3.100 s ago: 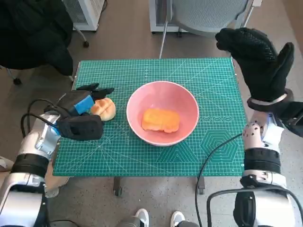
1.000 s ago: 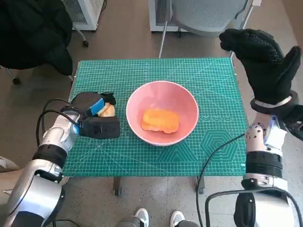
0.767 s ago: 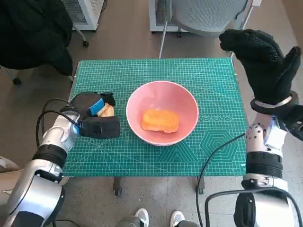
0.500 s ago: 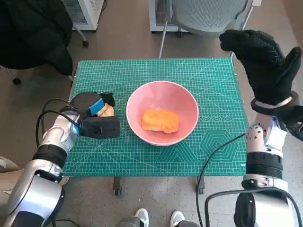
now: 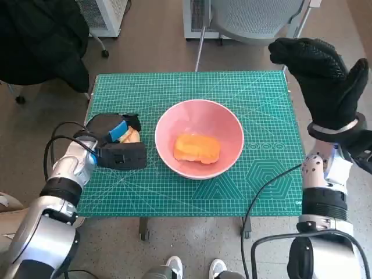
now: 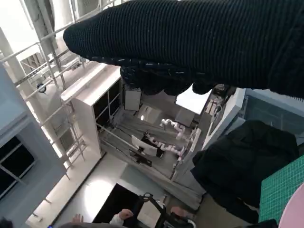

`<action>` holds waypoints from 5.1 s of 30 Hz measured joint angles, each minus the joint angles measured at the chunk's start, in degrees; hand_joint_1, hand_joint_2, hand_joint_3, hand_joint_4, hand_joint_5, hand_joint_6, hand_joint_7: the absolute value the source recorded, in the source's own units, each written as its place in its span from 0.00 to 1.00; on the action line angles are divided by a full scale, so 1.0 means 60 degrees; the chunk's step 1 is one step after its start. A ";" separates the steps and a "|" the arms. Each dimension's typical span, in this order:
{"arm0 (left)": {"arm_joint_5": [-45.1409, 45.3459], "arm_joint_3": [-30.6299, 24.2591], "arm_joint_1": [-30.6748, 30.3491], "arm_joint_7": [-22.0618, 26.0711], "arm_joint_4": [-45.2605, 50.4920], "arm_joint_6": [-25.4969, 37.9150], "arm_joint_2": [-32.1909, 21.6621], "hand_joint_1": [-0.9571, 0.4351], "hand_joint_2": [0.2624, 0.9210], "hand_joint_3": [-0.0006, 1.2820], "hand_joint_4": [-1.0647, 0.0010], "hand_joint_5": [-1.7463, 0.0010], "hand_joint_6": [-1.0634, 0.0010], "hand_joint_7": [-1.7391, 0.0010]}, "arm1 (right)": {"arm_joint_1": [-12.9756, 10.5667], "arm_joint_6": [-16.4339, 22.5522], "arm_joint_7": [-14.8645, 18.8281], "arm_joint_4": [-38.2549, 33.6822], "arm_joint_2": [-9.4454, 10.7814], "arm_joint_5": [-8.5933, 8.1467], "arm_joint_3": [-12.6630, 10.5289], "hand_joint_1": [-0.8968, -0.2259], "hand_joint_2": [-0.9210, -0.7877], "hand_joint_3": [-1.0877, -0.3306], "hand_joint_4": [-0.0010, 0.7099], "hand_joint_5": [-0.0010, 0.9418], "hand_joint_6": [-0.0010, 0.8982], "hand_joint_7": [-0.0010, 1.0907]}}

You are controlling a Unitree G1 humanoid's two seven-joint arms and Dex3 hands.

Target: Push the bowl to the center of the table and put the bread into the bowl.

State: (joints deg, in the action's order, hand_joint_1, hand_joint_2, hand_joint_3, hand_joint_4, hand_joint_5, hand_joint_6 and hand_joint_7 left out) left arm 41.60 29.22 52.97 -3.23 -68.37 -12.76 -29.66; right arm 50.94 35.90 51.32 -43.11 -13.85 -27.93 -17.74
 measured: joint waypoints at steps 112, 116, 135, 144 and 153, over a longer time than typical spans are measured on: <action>-0.1012 -0.0965 0.0962 0.3859 0.5817 0.0395 0.1295 0.38 0.93 0.01 0.83 0.98 0.81 0.78 | -0.0324 -0.0192 -0.0466 0.0359 -0.0005 0.0012 0.0080 0.26 0.00 0.39 0.37 0.00 0.38 0.01; -0.0872 -0.0914 0.0897 0.3796 0.5879 0.0408 0.1219 0.29 0.95 0.01 0.86 0.99 0.83 0.80 | -0.0324 -0.0220 -0.0464 0.0364 -0.0005 0.0003 0.0079 0.26 0.00 0.40 0.36 0.00 0.38 0.01; -0.0724 -0.1096 0.0522 0.2488 0.5580 -0.1067 0.0647 0.17 1.00 0.07 0.95 1.00 0.84 0.85 | -0.0313 -0.0256 -0.0376 0.0293 -0.0005 -0.0019 0.0043 0.26 0.00 0.40 0.37 0.00 0.39 0.01; -0.1102 -0.1532 0.0270 0.2203 0.5601 -0.1501 0.0455 0.16 1.00 0.16 0.93 1.00 0.82 0.87 | -0.0253 -0.0148 -0.0337 0.0162 0.0006 0.0007 0.0066 0.25 0.00 0.40 0.39 0.01 0.38 0.01; -0.2740 -0.2838 -0.0482 0.2380 0.6243 -0.2051 0.0000 0.18 1.00 0.26 0.92 0.99 0.81 0.89 | -0.0131 -0.0140 -0.0342 0.0158 0.0001 0.0014 0.0103 0.25 0.00 0.40 0.39 0.01 0.38 0.01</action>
State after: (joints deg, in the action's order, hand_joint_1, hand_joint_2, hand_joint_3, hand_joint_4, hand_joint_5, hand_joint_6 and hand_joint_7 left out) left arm 25.16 12.20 50.08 11.05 -30.91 -25.07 -29.66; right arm 50.16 35.06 49.27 -42.17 -13.84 -27.84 -17.12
